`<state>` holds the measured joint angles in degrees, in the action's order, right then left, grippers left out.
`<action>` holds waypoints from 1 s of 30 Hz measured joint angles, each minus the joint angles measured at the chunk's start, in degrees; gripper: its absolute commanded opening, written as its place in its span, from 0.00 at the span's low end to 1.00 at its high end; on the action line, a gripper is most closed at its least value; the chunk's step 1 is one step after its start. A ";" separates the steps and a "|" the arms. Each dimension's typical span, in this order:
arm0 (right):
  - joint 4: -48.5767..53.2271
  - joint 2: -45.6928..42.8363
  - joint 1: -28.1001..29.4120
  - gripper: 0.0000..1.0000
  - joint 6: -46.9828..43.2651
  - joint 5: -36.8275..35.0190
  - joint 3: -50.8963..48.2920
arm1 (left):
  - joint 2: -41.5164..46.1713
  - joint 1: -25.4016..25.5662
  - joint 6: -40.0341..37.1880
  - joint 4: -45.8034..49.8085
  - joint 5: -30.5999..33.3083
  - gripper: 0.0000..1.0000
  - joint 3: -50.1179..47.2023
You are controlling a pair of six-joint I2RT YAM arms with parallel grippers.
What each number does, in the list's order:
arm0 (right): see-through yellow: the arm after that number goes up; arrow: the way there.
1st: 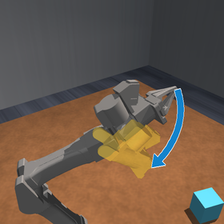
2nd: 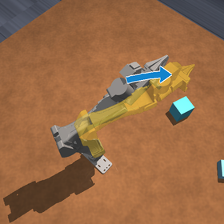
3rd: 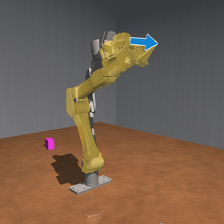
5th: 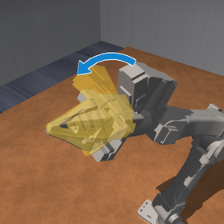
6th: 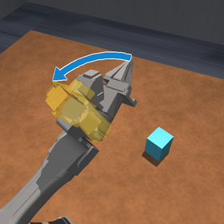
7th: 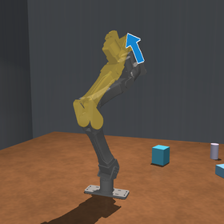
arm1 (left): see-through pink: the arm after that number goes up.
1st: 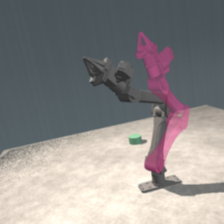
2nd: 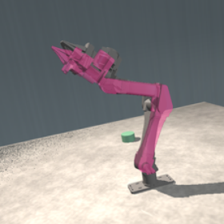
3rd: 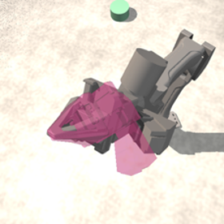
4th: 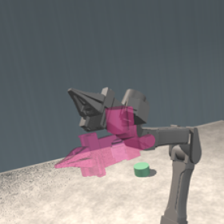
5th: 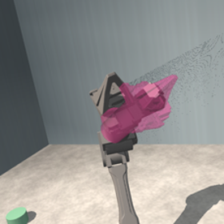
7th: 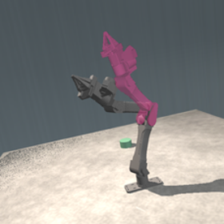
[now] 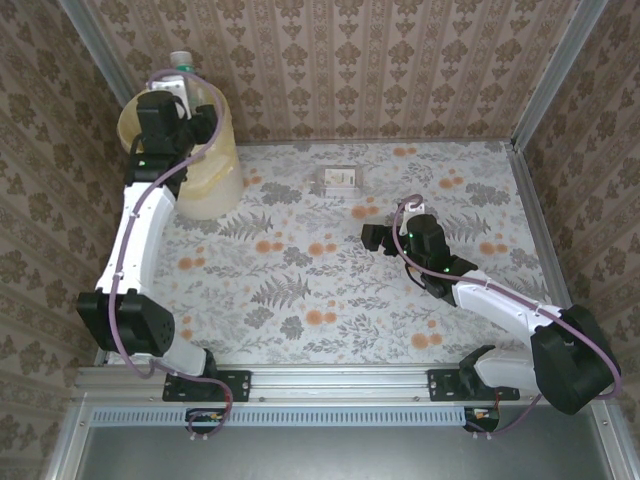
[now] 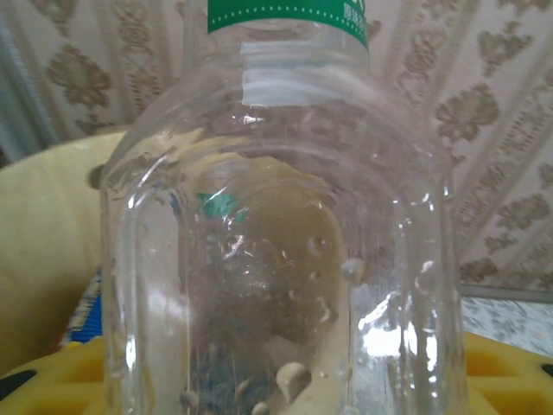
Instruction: Put the plastic bottles in the bin
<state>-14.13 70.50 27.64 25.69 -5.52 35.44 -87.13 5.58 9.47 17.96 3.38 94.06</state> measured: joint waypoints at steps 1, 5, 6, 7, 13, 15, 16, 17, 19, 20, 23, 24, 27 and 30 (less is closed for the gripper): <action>0.02 0.00 0.00 1.00 0.00 0.00 0.00 | 0.00 -0.79 0.00 0.00 0.17 0.58 0.11; 0.02 0.00 0.00 1.00 0.00 0.00 0.00 | -0.61 -4.13 0.00 0.50 0.59 0.58 1.75; 0.00 0.00 0.00 1.00 0.00 -0.02 0.00 | -1.14 -4.94 0.00 0.96 0.66 0.58 2.89; 0.00 0.00 0.00 1.00 0.00 -0.02 0.00 | -1.77 -5.73 0.00 1.29 0.76 0.58 3.98; 0.00 0.00 0.00 1.00 0.00 -0.02 0.00 | -6.67 -9.97 -0.04 3.54 0.46 0.58 10.25; 0.00 0.00 0.00 1.00 0.00 -0.02 0.00 | -8.98 -11.32 -0.04 4.42 -0.50 0.58 12.17; 0.02 0.00 0.00 1.00 0.00 -0.02 0.00 | -10.12 -11.89 -0.04 5.22 -0.90 0.58 13.14; 0.02 0.00 0.00 1.00 0.00 -0.02 0.00 | -11.69 -12.57 -0.04 6.29 -1.46 0.58 14.58; 0.02 0.00 0.00 1.00 0.00 -0.02 0.00 | -14.60 -13.75 -0.04 8.00 -2.38 0.58 17.11; 0.00 0.00 0.00 1.00 0.00 -0.02 0.00 | -16.26 -14.34 -0.04 8.94 -2.82 0.58 18.62; 0.00 0.00 0.00 1.00 0.00 -0.02 0.00 | -20.17 -15.61 -0.07 11.06 -3.58 0.58 21.62; 0.00 0.00 0.00 1.00 0.00 -0.02 0.00 | -21.14 -15.93 -0.13 11.76 -3.72 0.58 22.29; 0.02 0.00 0.00 1.00 0.00 -0.02 0.00 | -24.17 -16.72 -0.48 14.45 -4.70 0.58 25.51; 0.04 0.00 0.00 1.00 0.00 -0.07 0.00 | -27.26 -16.98 -0.50 17.81 -4.90 0.64 30.16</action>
<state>-14.09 70.50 27.64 25.69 -5.58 35.44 -114.39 -11.40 8.97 35.77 -1.52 124.22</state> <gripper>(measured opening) 0.999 0.593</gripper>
